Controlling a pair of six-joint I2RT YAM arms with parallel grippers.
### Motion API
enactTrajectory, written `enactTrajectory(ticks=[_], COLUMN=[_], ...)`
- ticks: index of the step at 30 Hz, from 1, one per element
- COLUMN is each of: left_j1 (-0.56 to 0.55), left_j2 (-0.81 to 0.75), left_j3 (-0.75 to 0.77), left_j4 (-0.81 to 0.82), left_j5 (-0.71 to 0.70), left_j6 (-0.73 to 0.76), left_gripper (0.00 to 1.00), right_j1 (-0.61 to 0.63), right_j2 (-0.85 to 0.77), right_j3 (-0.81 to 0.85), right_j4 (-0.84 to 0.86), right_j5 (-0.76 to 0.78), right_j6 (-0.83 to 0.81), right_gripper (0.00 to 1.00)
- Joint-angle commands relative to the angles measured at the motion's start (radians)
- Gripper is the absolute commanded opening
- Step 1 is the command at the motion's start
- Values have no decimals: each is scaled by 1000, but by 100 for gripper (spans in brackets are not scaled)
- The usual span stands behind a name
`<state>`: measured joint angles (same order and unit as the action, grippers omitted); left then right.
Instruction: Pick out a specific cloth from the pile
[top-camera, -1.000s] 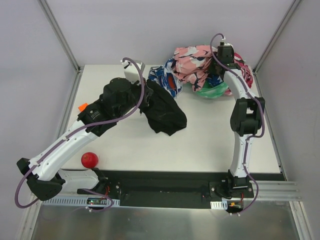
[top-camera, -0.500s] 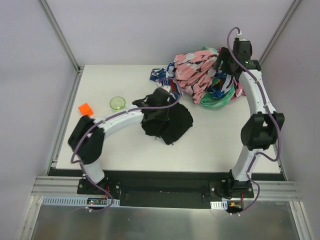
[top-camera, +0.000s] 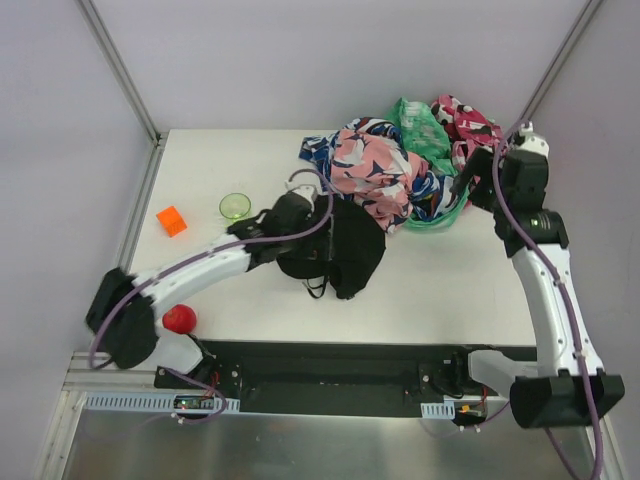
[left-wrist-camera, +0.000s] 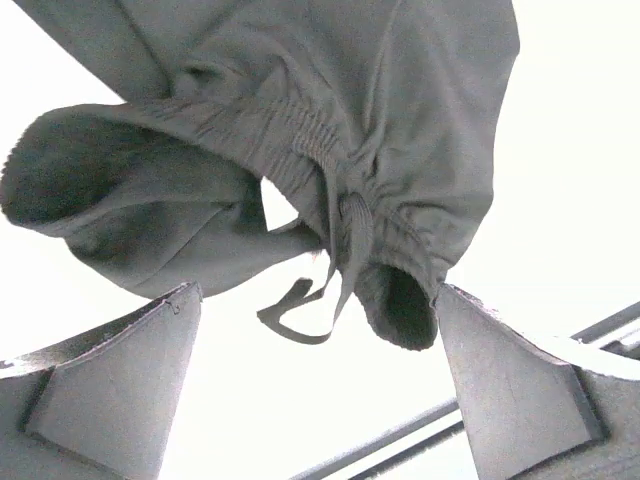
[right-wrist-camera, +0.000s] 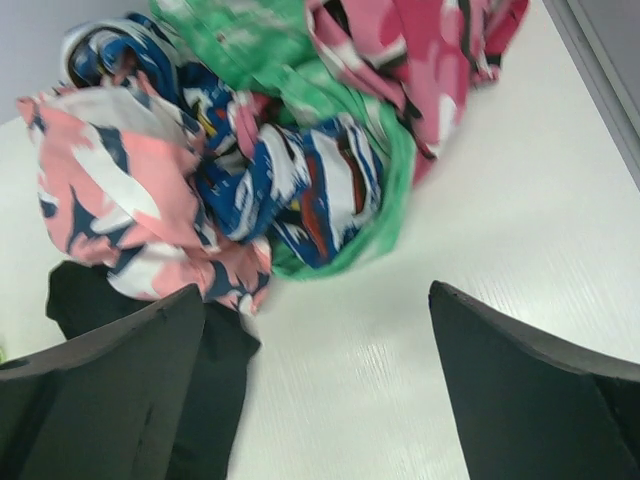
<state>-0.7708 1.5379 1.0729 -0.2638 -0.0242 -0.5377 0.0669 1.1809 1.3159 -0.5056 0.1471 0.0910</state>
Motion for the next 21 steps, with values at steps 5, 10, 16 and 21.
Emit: enactTrajectory(ticks=[5,10,16,21], left_j1=[-5,-5,-4,-5], left_j2=[-626,-915,-1072,-1055], left_j3=[-103,-218,-309,-314], left_j4=[-267,-290,-311,-327], left_j5=[-308,-419,-444,-418], left_j6=[-30,-67,-103,-119], left_gripper=[99,99,99,99], right_j1=[-4,-4,-4,-4], right_j2=[-357,-544,-682,-724], right_j3=[-386,-569,-710,-730], right_j4=[38,15,25,58], right_j5=[109,112,115,131], right_j6=[121,139,176,153], right_gripper=[96,96,96,96])
